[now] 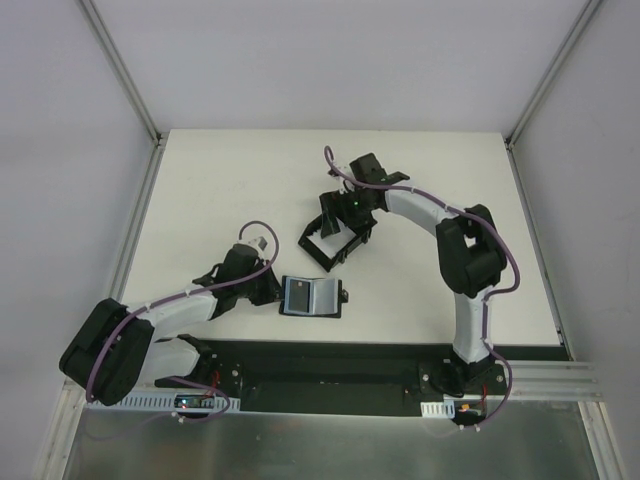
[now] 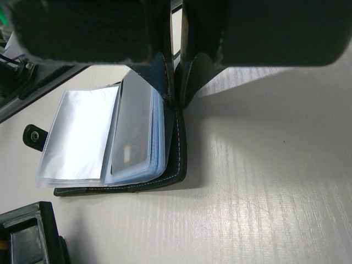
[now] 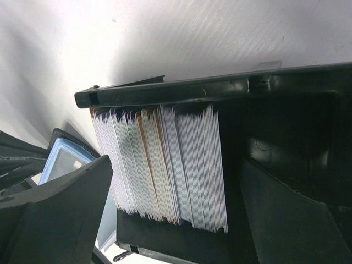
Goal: Put the credit cards into the card holder
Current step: Pick up the credit card from the storage box.
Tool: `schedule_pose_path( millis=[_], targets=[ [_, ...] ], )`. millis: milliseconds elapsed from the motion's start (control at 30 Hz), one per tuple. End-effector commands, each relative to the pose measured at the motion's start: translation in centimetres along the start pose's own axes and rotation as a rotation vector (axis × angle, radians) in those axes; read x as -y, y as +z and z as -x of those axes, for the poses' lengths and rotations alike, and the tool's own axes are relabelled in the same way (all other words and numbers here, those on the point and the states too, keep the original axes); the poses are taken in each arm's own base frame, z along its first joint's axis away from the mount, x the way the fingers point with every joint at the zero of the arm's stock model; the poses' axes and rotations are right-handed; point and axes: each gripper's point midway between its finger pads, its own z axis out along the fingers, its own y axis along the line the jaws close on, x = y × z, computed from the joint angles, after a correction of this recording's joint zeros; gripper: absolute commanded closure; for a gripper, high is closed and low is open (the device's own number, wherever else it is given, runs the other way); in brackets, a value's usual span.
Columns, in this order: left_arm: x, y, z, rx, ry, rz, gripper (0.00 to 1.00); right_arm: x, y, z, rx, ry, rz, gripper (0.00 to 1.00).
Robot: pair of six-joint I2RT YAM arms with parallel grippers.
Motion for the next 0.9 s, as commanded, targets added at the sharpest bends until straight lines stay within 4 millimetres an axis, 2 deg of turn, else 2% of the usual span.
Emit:
schedule_pose_path(
  millis=[0,100,367,533,667,867],
  targets=[
    [-0.3,0.2,0.0,-0.012,0.025,0.026,1.0,0.2,-0.4,-1.1,0.011,0.086,-0.015,0.02],
    [-0.3,0.3,0.0,-0.016,0.027,0.029,1.0,1.1,-0.5,-1.7,0.036,0.147,-0.073,0.06],
    [-0.5,0.2,0.1,-0.015,0.032,0.036,1.0,1.3,-1.1,-1.8,0.112,0.27,-0.114,0.14],
    [-0.5,0.3,0.1,-0.016,0.034,0.039,1.0,0.2,-1.8,-0.8,0.147,0.252,-0.074,0.25],
    [-0.5,0.3,0.1,-0.016,0.036,0.042,1.0,-0.2,-2.6,0.0,0.166,0.238,-0.068,0.27],
    [-0.6,0.4,0.2,-0.017,0.036,0.045,1.0,-0.7,-2.9,0.1,0.161,0.228,-0.046,0.35]
  ],
)
